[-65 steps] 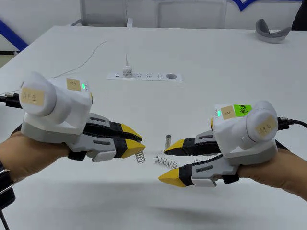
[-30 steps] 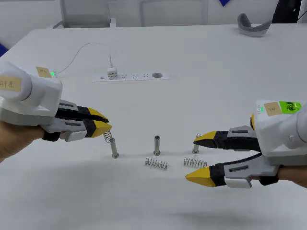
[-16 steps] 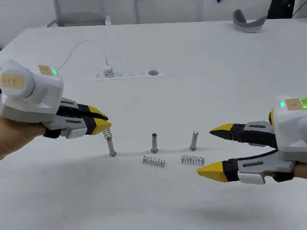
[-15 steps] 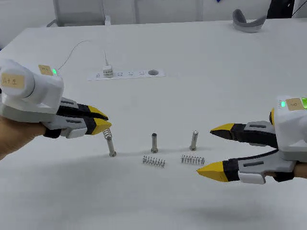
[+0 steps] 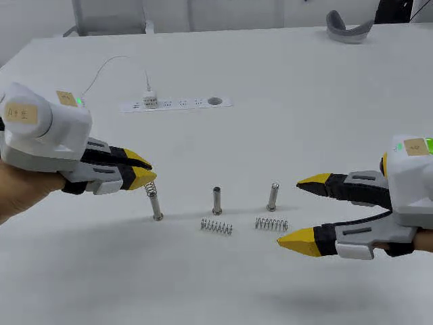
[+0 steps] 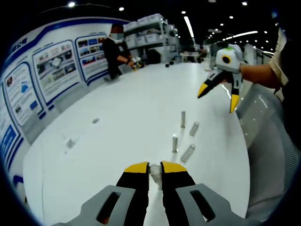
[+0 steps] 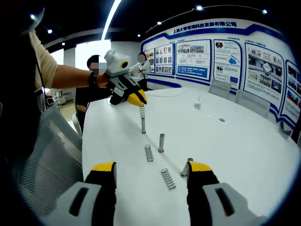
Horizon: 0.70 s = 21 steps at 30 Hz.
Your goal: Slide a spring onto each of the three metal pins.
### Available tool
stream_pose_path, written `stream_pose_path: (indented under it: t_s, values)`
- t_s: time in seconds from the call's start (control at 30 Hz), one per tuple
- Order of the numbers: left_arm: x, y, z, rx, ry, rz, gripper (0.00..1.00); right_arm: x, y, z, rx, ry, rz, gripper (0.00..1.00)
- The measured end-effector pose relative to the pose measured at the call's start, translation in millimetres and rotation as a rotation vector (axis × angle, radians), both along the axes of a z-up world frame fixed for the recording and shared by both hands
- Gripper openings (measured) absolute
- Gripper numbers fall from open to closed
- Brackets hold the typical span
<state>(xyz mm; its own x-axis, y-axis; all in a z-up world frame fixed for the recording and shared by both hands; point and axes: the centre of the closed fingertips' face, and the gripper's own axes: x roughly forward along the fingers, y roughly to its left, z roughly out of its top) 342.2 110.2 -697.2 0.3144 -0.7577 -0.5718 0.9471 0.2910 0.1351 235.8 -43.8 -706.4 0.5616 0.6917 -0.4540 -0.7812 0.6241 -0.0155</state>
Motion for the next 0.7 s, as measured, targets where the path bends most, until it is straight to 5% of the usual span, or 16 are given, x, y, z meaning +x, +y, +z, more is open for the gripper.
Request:
stream_pose_path:
  t_s: [0.7]
  values:
    - [-0.3,-1.8,-8.6,0.018,0.004,-0.005,0.08,-1.1,-5.5,-2.5,0.0,0.006,-0.015,0.63]
